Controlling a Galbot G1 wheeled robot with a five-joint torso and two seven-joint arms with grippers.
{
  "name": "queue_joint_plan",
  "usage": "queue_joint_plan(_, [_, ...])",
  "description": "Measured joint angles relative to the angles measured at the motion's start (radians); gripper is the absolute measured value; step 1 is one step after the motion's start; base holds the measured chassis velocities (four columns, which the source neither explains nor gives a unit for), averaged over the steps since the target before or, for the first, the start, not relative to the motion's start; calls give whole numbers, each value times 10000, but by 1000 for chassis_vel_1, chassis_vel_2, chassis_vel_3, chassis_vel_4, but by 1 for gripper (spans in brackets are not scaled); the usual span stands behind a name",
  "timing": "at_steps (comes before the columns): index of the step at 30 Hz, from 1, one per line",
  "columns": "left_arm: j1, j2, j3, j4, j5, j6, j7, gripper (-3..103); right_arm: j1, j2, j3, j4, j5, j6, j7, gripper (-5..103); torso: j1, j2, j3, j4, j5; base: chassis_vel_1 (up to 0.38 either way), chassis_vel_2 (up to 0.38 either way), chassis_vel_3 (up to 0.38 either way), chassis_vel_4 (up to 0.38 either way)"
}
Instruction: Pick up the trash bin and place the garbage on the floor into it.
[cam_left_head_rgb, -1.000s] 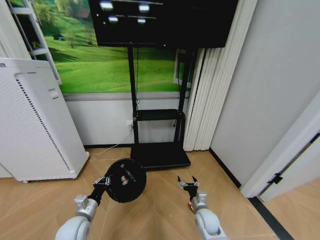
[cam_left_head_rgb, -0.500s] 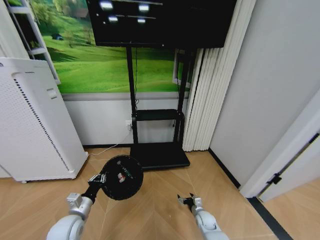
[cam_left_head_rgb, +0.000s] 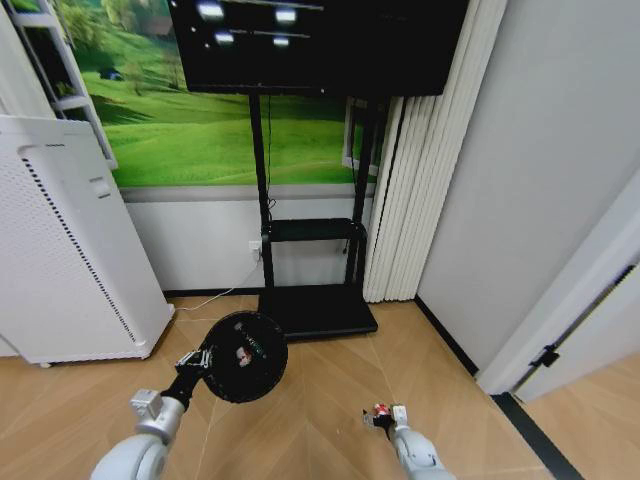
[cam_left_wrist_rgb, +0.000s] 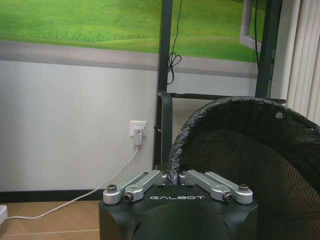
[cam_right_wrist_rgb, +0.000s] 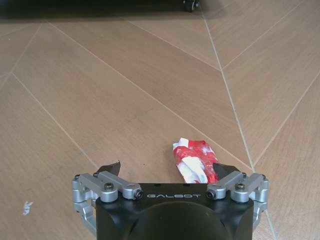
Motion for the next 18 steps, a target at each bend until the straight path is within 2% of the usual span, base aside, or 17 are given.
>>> queue_joint_plan(4, [44, -3, -14, -46, -2, -18, 16, 3, 280, 76, 25, -563, -172, 337, 61, 100, 0, 0, 0, 1, 0, 0, 0, 0, 0])
queue_joint_plan(14, [22, -58, 49, -84, -2, -25, 29, 3, 495, 131, 21, -865, -367, 400, 294, 101, 0, 0, 0, -1, 0, 0, 0, 0, 0])
queue_joint_plan(15, [23, -60, 58, -92, -2, -25, 30, 3, 549, 131, 21, -969, -399, 451, 328, 96, 0, 0, 0, 0, 0, 0, 0, 0, 0])
queue_joint_plan(16, [23, -60, 58, -92, -2, -25, 30, 3, 549, 131, 21, -969, -399, 451, 328, 96, 0, 0, 0, 0, 0, 0, 0, 0, 0])
queue_joint_plan(18, [26, -59, 60, -99, -3, -25, 38, 3, 615, 114, 21, -1117, -410, 494, 338, 86, 0, 0, 0, 0, 3, 0, 0, 0, 0])
